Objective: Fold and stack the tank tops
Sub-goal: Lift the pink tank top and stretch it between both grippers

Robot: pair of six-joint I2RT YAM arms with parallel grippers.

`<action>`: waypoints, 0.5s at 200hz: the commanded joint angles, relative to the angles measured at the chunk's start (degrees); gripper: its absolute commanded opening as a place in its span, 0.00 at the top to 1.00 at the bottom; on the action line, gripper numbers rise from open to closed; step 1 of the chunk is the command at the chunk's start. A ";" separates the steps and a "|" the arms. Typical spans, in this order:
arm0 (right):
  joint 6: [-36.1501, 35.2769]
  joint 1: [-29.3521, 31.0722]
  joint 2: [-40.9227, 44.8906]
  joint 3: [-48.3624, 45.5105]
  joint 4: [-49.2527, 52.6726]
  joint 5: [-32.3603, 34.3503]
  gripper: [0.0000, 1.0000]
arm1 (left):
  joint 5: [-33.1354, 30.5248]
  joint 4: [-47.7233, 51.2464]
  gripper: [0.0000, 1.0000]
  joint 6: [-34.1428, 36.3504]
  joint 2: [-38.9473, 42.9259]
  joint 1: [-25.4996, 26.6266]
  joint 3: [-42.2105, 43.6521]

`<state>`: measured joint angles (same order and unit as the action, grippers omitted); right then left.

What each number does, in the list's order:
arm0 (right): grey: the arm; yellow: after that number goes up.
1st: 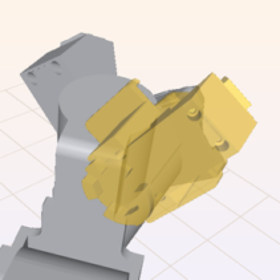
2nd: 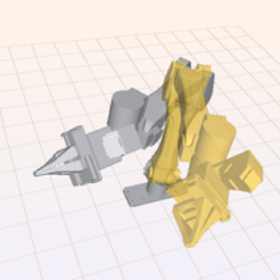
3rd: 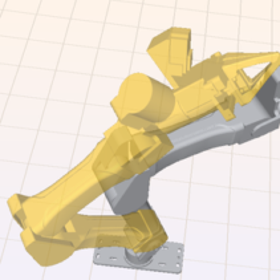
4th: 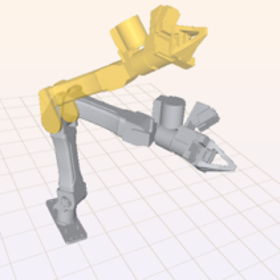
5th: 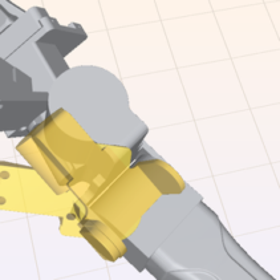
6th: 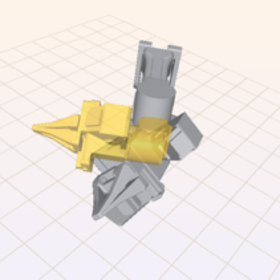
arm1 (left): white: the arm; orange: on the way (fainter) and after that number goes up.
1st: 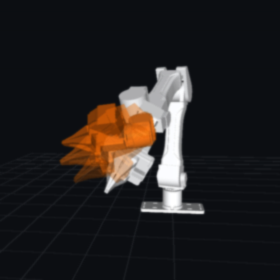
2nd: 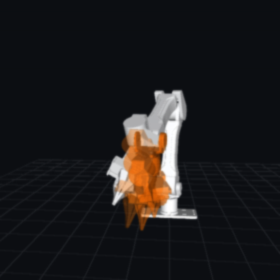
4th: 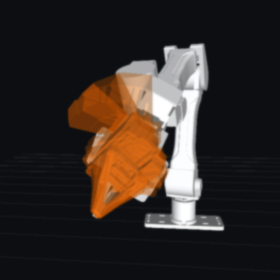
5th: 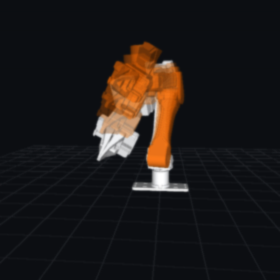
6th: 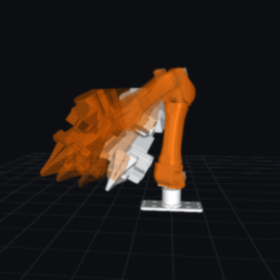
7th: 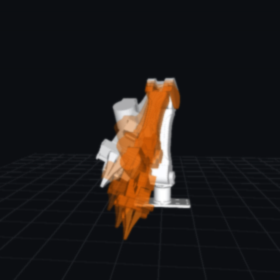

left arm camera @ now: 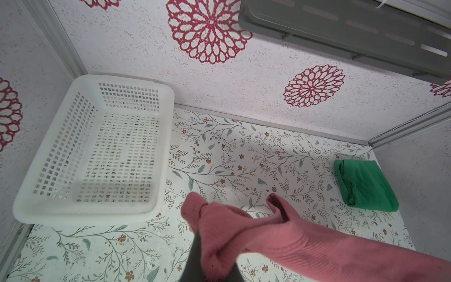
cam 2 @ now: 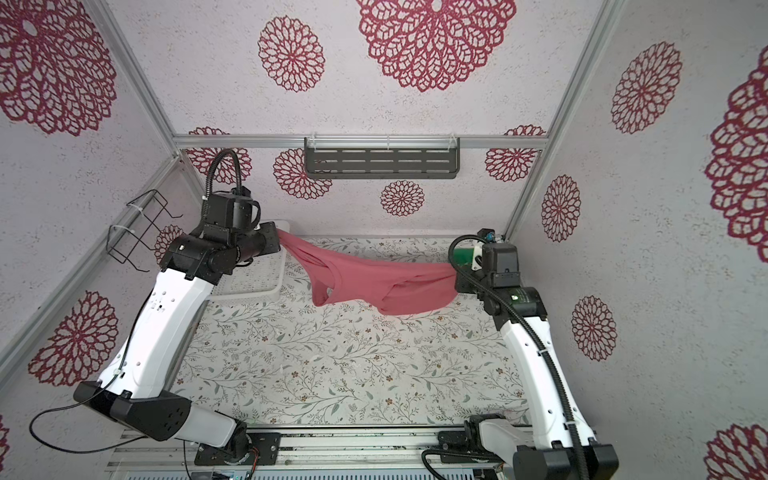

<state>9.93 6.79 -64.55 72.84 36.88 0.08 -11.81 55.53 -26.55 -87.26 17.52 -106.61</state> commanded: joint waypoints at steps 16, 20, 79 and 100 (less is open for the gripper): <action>2.15 -0.13 -2.35 -1.41 -3.01 -3.99 1.00 | 8.51 -5.10 1.00 0.83 -7.32 -0.82 0.71; 2.75 -0.18 -2.84 -1.67 -3.27 -5.00 1.00 | 9.42 -5.63 1.00 0.55 -8.19 -0.88 0.79; 11.66 -0.05 -6.57 -5.49 -4.21 -9.84 1.00 | 11.16 -7.27 0.54 2.22 -27.52 -0.38 -3.65; 13.62 -0.10 -8.05 -6.59 -2.81 -9.52 1.00 | 7.10 -0.57 0.35 3.19 -30.60 0.85 -8.41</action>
<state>18.87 6.79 -72.12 66.35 34.54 -8.27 -1.13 50.02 -25.71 -116.22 17.21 -110.96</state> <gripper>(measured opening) 0.042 0.591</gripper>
